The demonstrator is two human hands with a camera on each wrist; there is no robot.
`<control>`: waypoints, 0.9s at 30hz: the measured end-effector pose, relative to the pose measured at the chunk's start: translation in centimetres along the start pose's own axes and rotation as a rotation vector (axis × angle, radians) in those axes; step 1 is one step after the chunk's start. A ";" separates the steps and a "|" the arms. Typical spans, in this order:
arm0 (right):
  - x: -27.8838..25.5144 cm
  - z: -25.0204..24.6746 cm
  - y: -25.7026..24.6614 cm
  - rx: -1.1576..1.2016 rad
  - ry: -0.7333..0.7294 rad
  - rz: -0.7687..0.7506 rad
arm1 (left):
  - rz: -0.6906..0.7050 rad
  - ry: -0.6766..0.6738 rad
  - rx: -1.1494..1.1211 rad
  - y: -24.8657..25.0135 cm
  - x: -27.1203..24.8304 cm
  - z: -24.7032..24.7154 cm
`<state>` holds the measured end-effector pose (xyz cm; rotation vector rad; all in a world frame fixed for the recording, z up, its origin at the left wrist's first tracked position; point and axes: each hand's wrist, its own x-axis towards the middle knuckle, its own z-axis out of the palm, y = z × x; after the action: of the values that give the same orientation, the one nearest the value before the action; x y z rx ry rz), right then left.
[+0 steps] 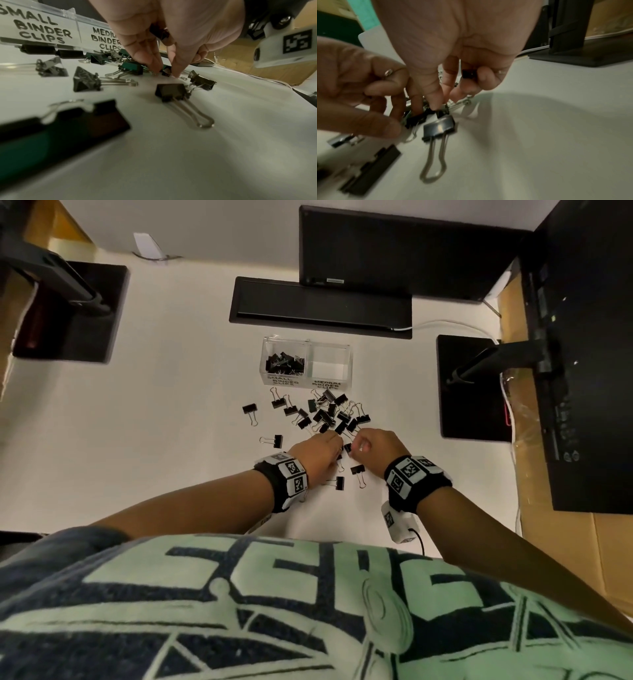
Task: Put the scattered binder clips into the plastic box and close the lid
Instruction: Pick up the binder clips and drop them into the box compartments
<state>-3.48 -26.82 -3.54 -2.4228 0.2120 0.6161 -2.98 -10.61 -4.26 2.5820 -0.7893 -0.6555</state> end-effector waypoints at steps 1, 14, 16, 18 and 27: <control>0.1 -0.2 0.1 0.050 0.014 0.020 | 0.014 0.004 -0.003 0.1 0.0 0.1; 3.7 -6.6 -4.6 0.717 0.032 0.145 | 0.030 -0.085 0.091 -0.9 0.0 -0.1; 4.7 -6.7 -6.4 0.699 0.057 0.112 | 0.026 -0.086 0.049 -1.5 -0.3 -0.5; 5.9 -6.4 -8.1 0.649 0.074 0.071 | -0.003 -0.030 -0.061 -2.0 -0.7 -1.3; 9.5 -3.0 -14.4 0.246 0.092 -0.099 | -0.375 0.472 -0.439 -7.6 -0.2 -9.5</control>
<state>10.22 -17.25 1.71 -2.2102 0.1924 0.4095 5.12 -2.66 0.18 2.3354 -0.0036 -0.2503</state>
